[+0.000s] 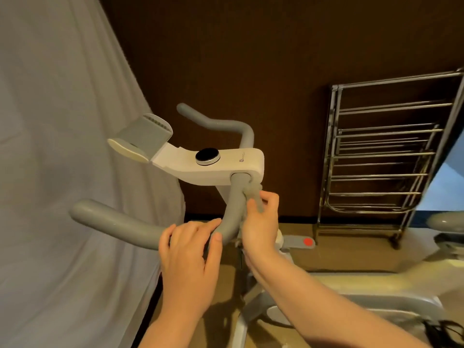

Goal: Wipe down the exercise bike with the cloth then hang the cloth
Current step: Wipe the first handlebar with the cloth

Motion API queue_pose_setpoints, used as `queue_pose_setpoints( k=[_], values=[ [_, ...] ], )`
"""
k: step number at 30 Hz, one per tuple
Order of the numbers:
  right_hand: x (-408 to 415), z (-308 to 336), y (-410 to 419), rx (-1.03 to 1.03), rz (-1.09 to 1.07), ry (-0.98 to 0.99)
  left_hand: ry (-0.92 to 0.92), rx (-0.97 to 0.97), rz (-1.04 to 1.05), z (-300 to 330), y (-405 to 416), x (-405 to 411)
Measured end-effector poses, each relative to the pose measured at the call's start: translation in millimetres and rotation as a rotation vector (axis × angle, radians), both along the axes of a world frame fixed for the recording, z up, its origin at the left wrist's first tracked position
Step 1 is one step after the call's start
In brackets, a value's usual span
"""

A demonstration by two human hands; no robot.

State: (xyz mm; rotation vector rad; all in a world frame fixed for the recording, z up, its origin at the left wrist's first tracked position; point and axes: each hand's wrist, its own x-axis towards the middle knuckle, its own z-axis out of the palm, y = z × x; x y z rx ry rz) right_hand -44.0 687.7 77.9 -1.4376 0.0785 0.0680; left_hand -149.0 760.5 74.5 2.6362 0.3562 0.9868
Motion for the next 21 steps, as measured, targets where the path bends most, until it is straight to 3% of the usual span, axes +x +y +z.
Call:
queue_pose_setpoints(
  k=[3, 8, 12, 14, 17, 21],
  values=[
    [2, -3, -17, -0.162, 0.056, -0.289, -0.012, -0.008, 0.029, 0, -1, 3],
    [67, 32, -5, -0.754, 0.26, -0.595, -0.015, -0.026, 0.078, 1, -8, 6],
    [46, 21, -29, -0.774, 0.449, -0.808, -0.055, -0.034, 0.097, 0, -10, 7],
    [69, 28, -31, -0.778, 0.549, -0.792, -0.061, -0.048, 0.121, -1, -12, 11],
    [76, 34, -26, -0.76, 0.503, -0.748, -0.052, -0.051, 0.142, -4, -12, 10],
    [25, 27, -41, -0.746, 0.645, -1.019, -0.096, -0.057, 0.114, -6, -14, 8]
  ],
)
